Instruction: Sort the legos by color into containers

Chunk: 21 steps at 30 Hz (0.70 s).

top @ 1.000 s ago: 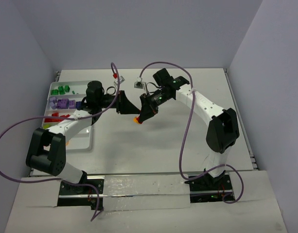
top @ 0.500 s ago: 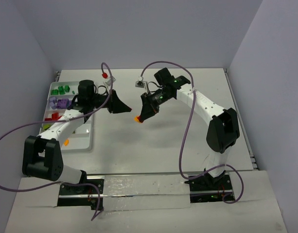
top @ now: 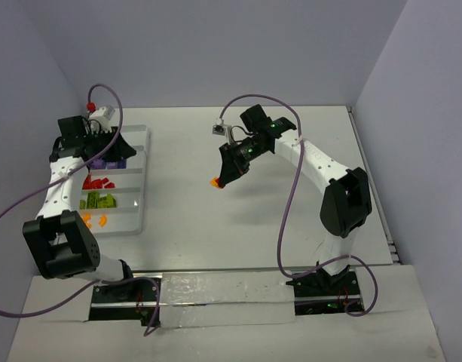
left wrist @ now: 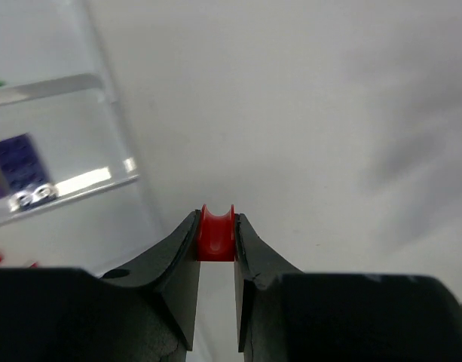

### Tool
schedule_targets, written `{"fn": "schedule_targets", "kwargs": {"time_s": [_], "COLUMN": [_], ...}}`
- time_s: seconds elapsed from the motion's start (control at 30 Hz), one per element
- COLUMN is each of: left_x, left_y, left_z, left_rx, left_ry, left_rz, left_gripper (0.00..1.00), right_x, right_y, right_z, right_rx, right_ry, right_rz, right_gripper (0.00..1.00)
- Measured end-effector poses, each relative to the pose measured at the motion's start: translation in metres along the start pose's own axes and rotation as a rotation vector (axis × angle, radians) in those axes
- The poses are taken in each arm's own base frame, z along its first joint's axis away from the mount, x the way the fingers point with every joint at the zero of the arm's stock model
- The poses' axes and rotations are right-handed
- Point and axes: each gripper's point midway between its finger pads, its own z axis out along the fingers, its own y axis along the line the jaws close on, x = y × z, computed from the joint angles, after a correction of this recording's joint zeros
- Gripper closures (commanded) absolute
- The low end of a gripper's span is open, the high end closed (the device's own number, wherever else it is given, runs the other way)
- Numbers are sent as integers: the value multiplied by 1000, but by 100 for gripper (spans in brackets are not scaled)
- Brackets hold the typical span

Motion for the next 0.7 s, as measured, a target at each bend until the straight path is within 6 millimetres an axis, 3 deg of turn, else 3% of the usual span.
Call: {"fn": "schedule_targets", "kwargs": {"time_s": [0.13,0.27,0.57,0.7], "left_x": [28,59,100,112], "left_y": [50,83,119,133], "left_z": [-9,-16,0,14], "left_rx": [-156,-264,-335,-339], "left_ry": [103,199,344,386], "left_rz": [-28,-56,-99,-124], "left_gripper": [97,89,88,79], "right_x": [0,-2,-7,-11], "right_y": [-9,-17,-36,-42], "right_z": [0,1,-3,-7], "right_rx": [50,94,161,180], "right_ry": [1,-1,-23,-39], "right_rz": [13,26,54,57], "right_gripper": [100,100,100,100]}}
